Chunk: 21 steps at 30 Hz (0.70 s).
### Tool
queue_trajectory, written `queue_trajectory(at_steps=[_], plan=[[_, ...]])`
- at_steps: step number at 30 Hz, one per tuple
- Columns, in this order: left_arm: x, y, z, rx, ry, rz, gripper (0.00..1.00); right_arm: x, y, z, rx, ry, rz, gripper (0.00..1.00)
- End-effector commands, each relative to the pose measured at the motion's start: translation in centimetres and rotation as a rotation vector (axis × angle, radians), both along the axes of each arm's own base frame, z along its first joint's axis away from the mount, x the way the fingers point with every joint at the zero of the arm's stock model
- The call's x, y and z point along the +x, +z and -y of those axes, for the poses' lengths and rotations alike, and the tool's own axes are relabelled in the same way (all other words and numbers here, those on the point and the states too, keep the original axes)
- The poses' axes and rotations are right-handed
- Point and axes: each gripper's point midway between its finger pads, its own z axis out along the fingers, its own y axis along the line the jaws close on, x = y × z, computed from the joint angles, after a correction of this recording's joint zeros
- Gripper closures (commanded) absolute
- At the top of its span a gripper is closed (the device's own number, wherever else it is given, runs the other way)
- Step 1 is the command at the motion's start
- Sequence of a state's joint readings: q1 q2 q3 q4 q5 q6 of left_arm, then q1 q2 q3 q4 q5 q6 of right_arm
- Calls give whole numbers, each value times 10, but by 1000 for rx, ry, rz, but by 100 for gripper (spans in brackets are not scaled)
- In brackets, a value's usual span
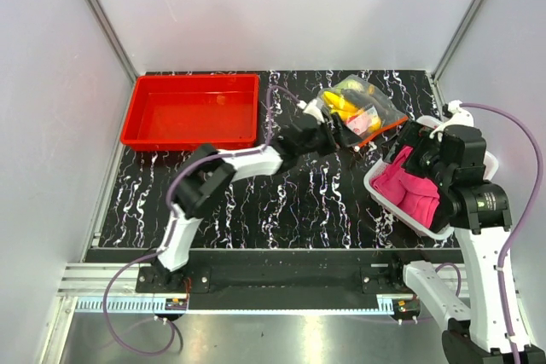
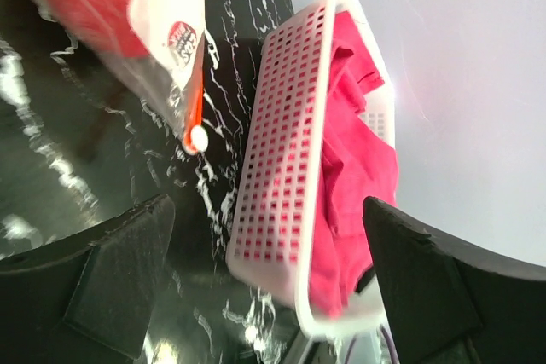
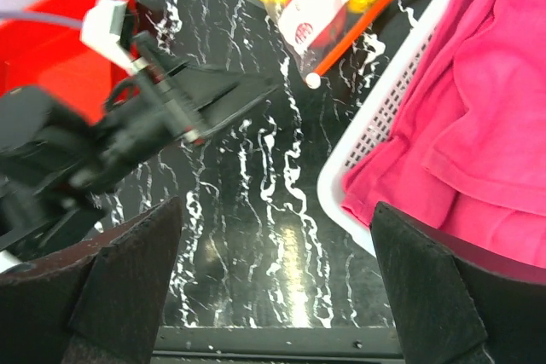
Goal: Open the zip-top bag and remove the fake food
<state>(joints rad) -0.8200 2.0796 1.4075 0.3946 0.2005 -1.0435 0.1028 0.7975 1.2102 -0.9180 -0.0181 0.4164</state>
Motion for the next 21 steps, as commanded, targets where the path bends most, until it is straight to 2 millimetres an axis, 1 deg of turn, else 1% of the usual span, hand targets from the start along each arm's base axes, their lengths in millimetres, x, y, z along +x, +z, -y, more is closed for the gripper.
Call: queue_trajectory(at_steps=[1, 2, 4, 5, 7, 8, 9, 10, 11, 12, 13, 14, 16, 17, 18, 20, 21], plan=[[23, 23, 36, -113, 59, 74, 7, -4, -3, 1, -47, 33, -33, 0], [27, 7, 39, -95, 74, 56, 7, -4, -1, -5, -22, 58, -32, 0], [31, 4, 43, -106, 92, 42, 10, -2, 1, -14, 13, 92, -29, 0], [36, -6, 41, -92, 119, 39, 11, -2, 1, -21, 33, 126, -40, 0], [40, -12, 42, -86, 137, 38, 12, -1, 2, -24, 43, 138, -44, 0], [42, -20, 44, -78, 144, 29, 14, 0, 3, -23, 39, 139, -38, 0], [44, -23, 45, -83, 149, 18, 15, 0, 3, -22, 30, 133, -32, 0], [47, -19, 48, -95, 152, 23, 17, 1, 3, -19, 19, 121, -26, 0], [48, -27, 49, -88, 151, 18, 20, 1, 5, -15, 6, 106, -14, 0], [49, -27, 51, -87, 149, 21, 23, 0, 6, -14, -12, 114, -6, 0], [52, -23, 53, -94, 146, 32, 26, 0, 7, -15, -22, 128, 1, 0], [53, -27, 54, -87, 141, 34, 30, 0, 6, -15, -28, 139, -2, 0], [58, -25, 56, -80, 144, 47, 34, -2, 6, -15, -30, 139, -2, 0], [62, -33, 55, -65, 147, 37, 37, -3, 6, -18, -22, 154, -1, 0], [65, -36, 54, -63, 151, 29, 41, -4, 6, -19, -21, 159, 1, 0], [69, -44, 51, -78, 159, 8, 46, -5, 7, -19, -19, 161, 4, 0], [71, -42, 51, -97, 161, 11, 52, -5, 6, -19, -22, 160, 1, 0]])
